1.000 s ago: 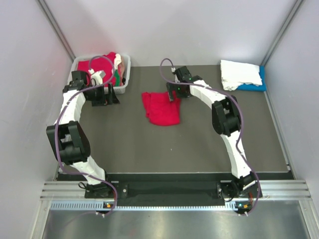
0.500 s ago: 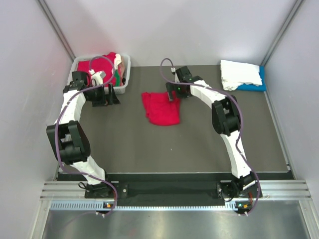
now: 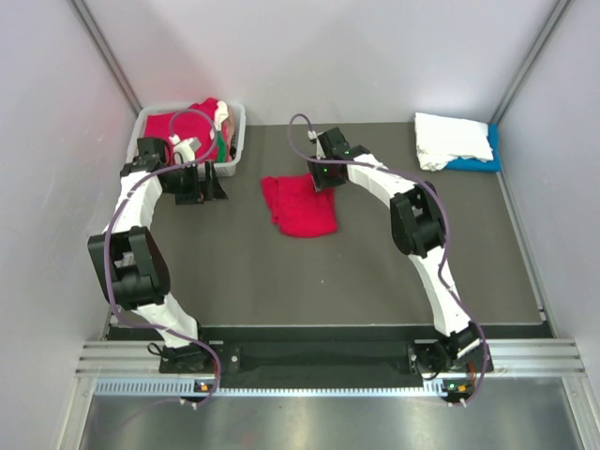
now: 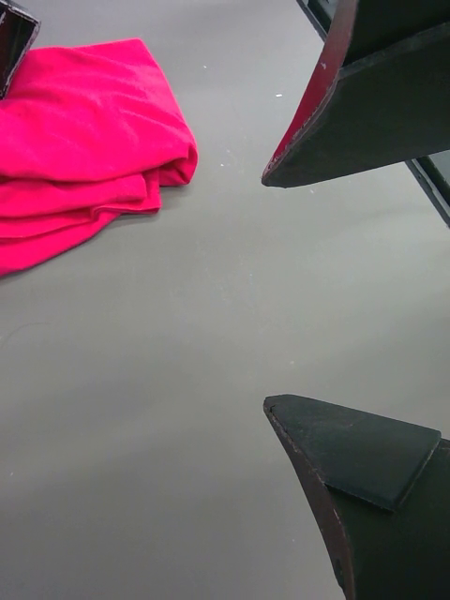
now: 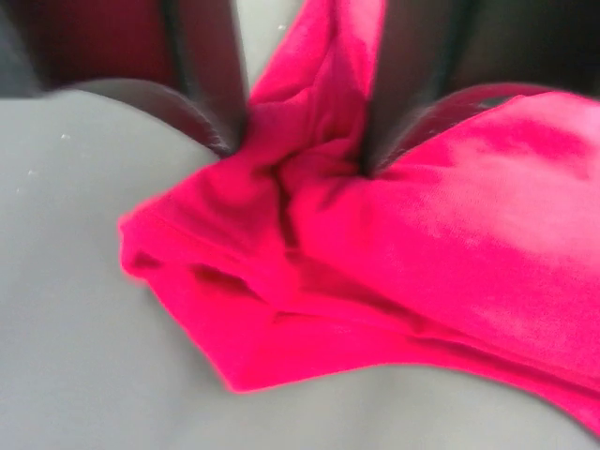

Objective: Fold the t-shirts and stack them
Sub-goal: Neatly place the folded tshirt to the corner

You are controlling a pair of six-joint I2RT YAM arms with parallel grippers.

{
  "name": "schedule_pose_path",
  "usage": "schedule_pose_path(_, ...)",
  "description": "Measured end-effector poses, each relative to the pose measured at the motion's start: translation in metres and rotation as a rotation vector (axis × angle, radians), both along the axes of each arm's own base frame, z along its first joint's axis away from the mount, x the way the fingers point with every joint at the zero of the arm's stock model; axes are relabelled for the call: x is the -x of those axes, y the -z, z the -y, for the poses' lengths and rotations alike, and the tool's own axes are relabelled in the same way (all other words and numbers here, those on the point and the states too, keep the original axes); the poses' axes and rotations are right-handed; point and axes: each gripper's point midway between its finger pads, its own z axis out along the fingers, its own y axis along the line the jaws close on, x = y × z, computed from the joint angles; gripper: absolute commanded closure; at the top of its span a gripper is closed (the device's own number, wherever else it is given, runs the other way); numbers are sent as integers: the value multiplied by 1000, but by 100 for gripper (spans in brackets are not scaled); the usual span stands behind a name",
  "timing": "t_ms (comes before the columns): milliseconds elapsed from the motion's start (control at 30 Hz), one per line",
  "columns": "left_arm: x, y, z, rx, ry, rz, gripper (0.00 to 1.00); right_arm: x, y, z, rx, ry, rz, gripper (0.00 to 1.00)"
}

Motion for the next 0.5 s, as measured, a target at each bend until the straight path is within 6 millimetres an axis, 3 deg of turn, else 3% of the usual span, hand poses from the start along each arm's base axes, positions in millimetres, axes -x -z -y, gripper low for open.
schedule_pose_path(200,1,1,0,0,0,-3,4,2,0,-7,-14,-12,3,100)
schedule_pose_path(500,1,1,0,-3,5,-1,4,3,-1,-5,-25,-3,18,100)
